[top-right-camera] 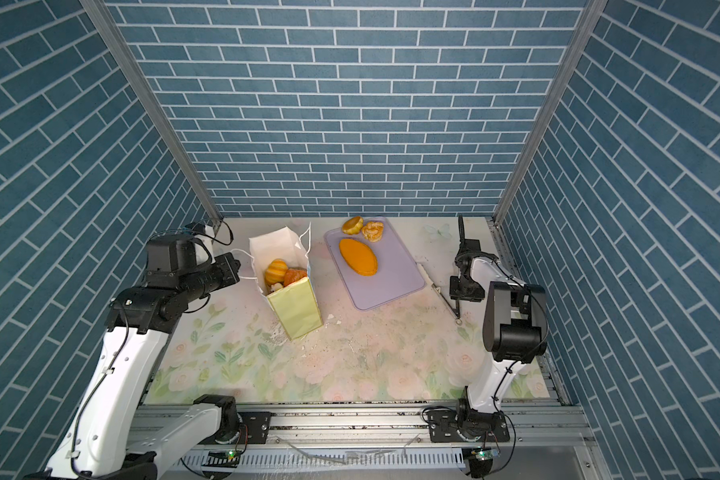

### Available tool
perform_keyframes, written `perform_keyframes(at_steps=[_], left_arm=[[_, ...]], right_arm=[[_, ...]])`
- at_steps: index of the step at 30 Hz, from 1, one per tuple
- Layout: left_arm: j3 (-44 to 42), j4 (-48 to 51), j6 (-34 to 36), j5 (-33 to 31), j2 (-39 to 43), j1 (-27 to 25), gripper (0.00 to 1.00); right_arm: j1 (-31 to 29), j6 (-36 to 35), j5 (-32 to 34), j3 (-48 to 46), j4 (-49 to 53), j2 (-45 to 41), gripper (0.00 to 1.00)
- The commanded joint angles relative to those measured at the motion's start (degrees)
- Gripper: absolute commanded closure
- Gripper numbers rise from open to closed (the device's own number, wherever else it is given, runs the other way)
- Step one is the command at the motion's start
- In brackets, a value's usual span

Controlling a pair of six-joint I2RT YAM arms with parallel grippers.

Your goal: Place the fake bread into the paper bag

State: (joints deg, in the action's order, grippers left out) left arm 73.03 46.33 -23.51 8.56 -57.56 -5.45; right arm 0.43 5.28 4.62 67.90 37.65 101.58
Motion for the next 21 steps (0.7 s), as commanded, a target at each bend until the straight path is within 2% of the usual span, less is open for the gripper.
perform_keyframes(at_steps=[1,7,16,21], left_arm=[[0.36,0.41,0.96,-0.22,-0.7,-0.24,1.0],[0.88,0.07,0.96,0.41,-1.79,-0.21,1.0],[0.88,0.28,1.0,0.4,-1.45,-0.26,1.0],[0.79,0.32,0.99,0.32,-1.22,-0.26,1.0]], right_arm=[[-0.17,-6.88,-5.02,-2.66,-0.05,-4.54,0.47],[-0.27,-11.46,-8.39,-6.01,-1.15,-6.13,0.46],[-0.69,-12.15,-9.29,-2.09,0.92,-0.36,0.43],[-1.28,-10.05,-5.08,0.47,2.53,4.32,0.44]])
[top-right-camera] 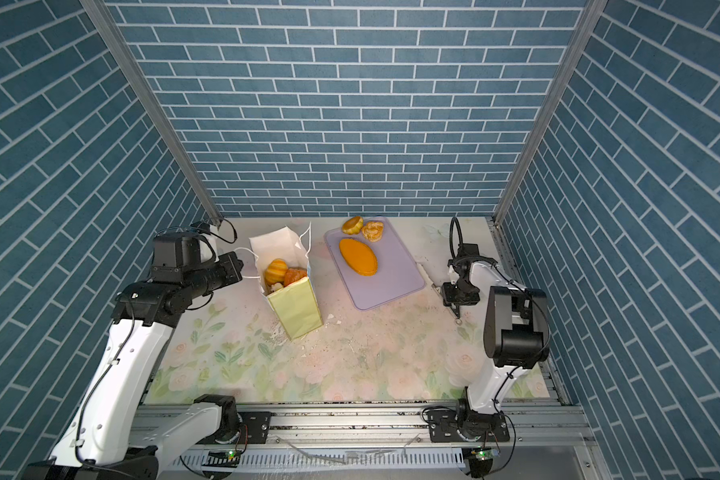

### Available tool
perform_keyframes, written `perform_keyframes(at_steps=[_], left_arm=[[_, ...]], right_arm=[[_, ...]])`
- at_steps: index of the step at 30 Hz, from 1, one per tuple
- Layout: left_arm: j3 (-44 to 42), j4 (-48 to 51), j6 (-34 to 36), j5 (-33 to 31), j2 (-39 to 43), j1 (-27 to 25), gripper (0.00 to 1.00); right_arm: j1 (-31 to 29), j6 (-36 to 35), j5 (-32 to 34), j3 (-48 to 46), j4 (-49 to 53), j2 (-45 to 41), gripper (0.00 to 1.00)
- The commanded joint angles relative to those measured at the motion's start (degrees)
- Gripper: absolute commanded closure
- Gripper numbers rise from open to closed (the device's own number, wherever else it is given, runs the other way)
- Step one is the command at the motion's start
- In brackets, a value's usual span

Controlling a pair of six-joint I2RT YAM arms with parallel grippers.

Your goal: Place the fake bread into the paper bag

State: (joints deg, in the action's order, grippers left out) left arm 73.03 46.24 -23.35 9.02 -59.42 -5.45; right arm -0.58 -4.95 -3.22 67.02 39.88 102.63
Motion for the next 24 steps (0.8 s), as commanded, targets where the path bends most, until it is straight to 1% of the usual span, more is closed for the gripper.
perform_keyframes(at_steps=[1,5,7,13,15,18,21,24], left_arm=[[0.84,0.34,0.85,-0.14,0.62,-0.23,1.0],[0.95,0.43,0.79,-0.34,0.65,-0.22,1.0],[0.96,0.55,0.8,-0.56,0.73,-0.23,1.0],[0.42,0.48,0.62,-0.49,0.93,-0.19,1.0],[0.59,0.5,0.69,-0.66,0.9,-0.21,1.0],[0.58,0.64,0.83,-0.75,0.97,-0.23,1.0],[0.12,0.22,0.76,-0.62,0.97,-0.26,1.0],[0.08,0.17,0.66,-0.62,1.06,-0.25,1.0]], right_arm=[[-0.33,1.11,3.13,1.59,0.22,3.64,0.44],[-0.13,6.18,5.41,1.19,-1.59,2.61,0.49],[0.46,8.75,6.2,1.18,-0.85,2.07,0.5],[0.82,14.69,6.5,0.73,0.27,1.21,0.52],[0.76,15.31,6.47,0.5,-0.28,0.43,0.51],[0.83,15.52,8.2,0.25,-1.03,-0.67,0.48],[0.84,13.79,7.03,2.41,0.98,1.53,0.45],[0.4,13.74,8.14,3.22,2.8,2.8,0.43]])
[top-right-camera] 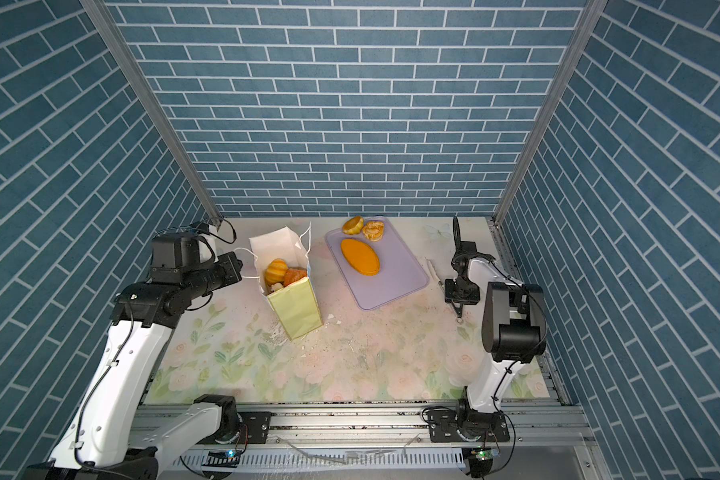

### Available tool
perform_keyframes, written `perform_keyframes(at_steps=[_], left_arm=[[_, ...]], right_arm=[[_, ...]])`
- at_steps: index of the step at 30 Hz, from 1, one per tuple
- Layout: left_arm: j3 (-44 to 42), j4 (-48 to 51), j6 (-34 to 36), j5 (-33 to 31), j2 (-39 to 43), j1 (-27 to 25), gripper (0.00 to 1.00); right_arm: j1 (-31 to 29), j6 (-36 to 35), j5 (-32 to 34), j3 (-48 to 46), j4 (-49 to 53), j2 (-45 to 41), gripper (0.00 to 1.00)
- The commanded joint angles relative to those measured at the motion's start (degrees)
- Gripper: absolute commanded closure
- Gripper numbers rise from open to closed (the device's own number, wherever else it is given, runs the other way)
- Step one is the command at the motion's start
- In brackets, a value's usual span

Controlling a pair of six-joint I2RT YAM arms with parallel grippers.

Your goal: Place the fake bread into the paper bag

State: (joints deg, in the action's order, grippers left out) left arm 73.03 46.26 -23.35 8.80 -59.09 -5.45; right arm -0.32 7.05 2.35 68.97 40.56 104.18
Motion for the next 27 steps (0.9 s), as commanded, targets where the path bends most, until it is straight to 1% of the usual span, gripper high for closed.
perform_keyframes(at_steps=[1,6,8,12,15,18,23,27], left_arm=[[-0.12,0.15,0.6,-0.56,0.88,-0.2,1.0],[-0.07,0.23,0.94,-0.62,0.74,-0.19,1.0],[-0.01,0.31,1.09,-0.62,0.73,-0.2,1.0],[-0.25,0.08,1.2,-0.51,0.71,-0.17,1.0],[0.06,0.27,1.25,-0.62,0.71,-0.17,1.0],[0.42,0.67,1.65,-0.97,0.7,-0.17,1.0],[0.66,0.43,1.5,-0.76,0.24,-0.17,1.0],[0.73,0.67,1.55,-1.05,0.43,-0.17,1.0]], right_arm=[[0.14,1.47,2.24,0.43,1.24,0.84,0.41],[0.07,-2.6,2.39,-0.66,-1.2,0.64,0.35],[0.12,-4.72,2.37,-1.24,-1.83,0.34,0.35],[0.41,-9.53,-0.03,-0.18,-1.02,3.31,0.32],[0.86,-10.24,-3.02,0.23,-1.41,5.36,0.34],[1.25,-11.1,-3.62,0.55,-0.99,6.5,0.36],[1.81,-11.36,-2.73,1.69,0.18,8.44,0.37],[1.79,-11.34,-1.98,-0.35,-1.1,7.62,0.36]])
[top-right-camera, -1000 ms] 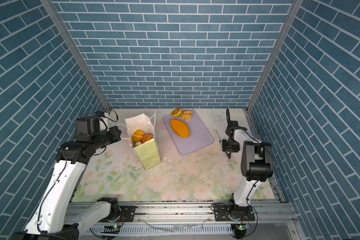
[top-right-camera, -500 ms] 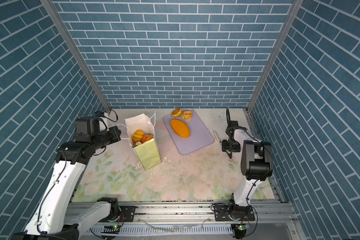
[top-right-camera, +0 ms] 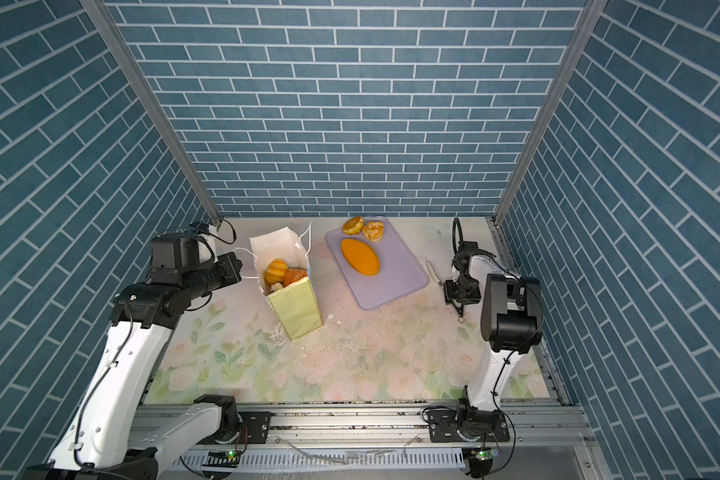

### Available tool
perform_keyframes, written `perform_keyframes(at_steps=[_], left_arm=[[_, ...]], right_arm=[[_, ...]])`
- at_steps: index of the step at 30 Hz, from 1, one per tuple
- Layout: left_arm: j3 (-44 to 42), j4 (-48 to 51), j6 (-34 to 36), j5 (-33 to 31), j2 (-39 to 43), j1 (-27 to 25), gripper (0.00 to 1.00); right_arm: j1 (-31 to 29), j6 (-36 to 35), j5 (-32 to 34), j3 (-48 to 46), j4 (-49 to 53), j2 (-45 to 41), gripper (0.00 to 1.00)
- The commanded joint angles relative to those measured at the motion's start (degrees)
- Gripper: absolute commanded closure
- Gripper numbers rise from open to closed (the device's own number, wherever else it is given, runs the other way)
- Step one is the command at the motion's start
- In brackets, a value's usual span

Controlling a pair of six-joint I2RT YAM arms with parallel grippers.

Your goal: Place the fake bread into the paper bag

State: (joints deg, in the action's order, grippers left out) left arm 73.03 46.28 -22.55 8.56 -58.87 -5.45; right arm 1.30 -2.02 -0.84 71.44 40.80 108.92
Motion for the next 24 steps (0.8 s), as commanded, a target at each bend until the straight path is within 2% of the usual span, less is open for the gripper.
perform_keyframes(at_steps=[1,8,16,19,21,24], left_arm=[[0.72,0.65,0.84,-0.95,0.26,-0.16,1.0],[0.94,0.21,0.83,-0.48,0.24,-0.17,1.0],[1.48,0.48,1.11,-0.32,0.63,-0.17,1.0],[1.59,0.43,1.03,-0.37,0.82,-0.17,1.0],[1.73,0.41,1.06,-0.58,1.09,-0.13,1.0],[1.71,0.37,1.0,-0.68,1.22,-0.17,1.0]], right_arm=[[0.22,-2.55,1.31,-3.57,-1.86,2.35,0.36],[0.24,-5.38,1.97,-5.53,-2.63,0.81,0.38],[-0.18,-5.72,6.23,-6.19,-1.63,1.14,0.39],[-0.16,-5.0,6.03,-5.12,-0.75,1.82,0.43],[-0.2,-4.15,5.67,-4.58,0.06,1.65,0.5],[-0.33,-1.07,3.73,-3.82,0.23,-2.81,0.56]])
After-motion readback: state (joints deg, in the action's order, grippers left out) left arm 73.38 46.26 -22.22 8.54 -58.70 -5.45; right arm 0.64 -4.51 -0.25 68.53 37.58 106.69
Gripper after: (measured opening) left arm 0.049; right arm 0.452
